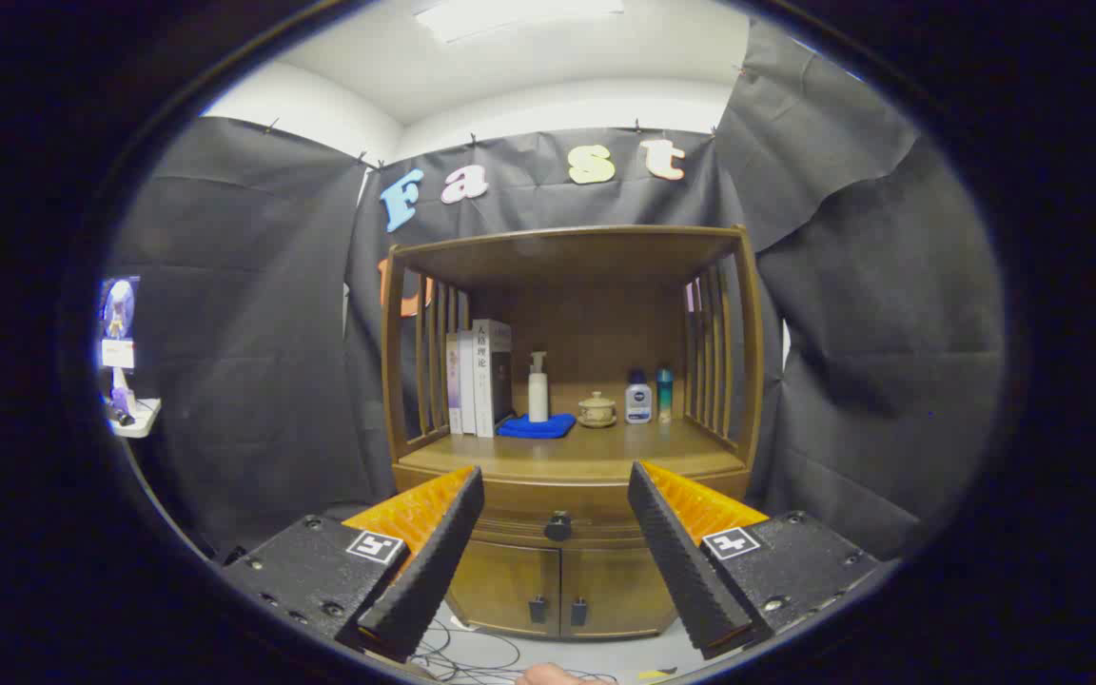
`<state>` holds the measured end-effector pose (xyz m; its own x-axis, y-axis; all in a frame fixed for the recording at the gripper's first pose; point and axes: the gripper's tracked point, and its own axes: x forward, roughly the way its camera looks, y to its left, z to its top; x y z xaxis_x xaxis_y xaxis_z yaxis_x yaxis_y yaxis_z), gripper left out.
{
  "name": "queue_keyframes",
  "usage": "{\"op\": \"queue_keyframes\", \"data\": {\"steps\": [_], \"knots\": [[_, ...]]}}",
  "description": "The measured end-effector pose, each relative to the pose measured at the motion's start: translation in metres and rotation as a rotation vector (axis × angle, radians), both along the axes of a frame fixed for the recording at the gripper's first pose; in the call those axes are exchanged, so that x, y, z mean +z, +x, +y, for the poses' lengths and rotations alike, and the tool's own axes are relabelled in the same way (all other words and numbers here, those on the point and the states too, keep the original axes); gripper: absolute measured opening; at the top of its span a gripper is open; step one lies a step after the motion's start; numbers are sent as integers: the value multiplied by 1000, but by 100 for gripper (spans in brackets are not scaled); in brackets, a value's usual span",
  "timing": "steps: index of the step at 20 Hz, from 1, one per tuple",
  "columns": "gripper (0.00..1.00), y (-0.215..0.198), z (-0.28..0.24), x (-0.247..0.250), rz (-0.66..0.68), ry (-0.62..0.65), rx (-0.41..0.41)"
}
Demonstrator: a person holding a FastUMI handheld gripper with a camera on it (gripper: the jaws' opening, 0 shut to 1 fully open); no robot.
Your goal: Pull open the drawer, take out the items inside it, and place them on the countertop above the cabinet.
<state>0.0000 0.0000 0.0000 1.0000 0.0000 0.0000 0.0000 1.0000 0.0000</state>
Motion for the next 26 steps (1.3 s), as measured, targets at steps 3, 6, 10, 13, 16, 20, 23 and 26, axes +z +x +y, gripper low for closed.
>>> {"op": "queue_keyframes", "data": {"steps": [3, 6, 10, 13, 16, 20, 23, 26], "knots": [[99, 1, -5, -2, -5, 1, -11], [99, 2, -6, -7, 8, 22, -13], [99, 3, -3, -8, 14, 19, -9], [99, 6, -1, -7, 13, 18, -8], [99, 13, 4, -11, 17, 19, -6], [99, 25, 5, -22, 16, 14, -13], [99, 43, -6, -36, 28, 4, -33], [99, 63, -12, -51, 52, 23, -47]]}}
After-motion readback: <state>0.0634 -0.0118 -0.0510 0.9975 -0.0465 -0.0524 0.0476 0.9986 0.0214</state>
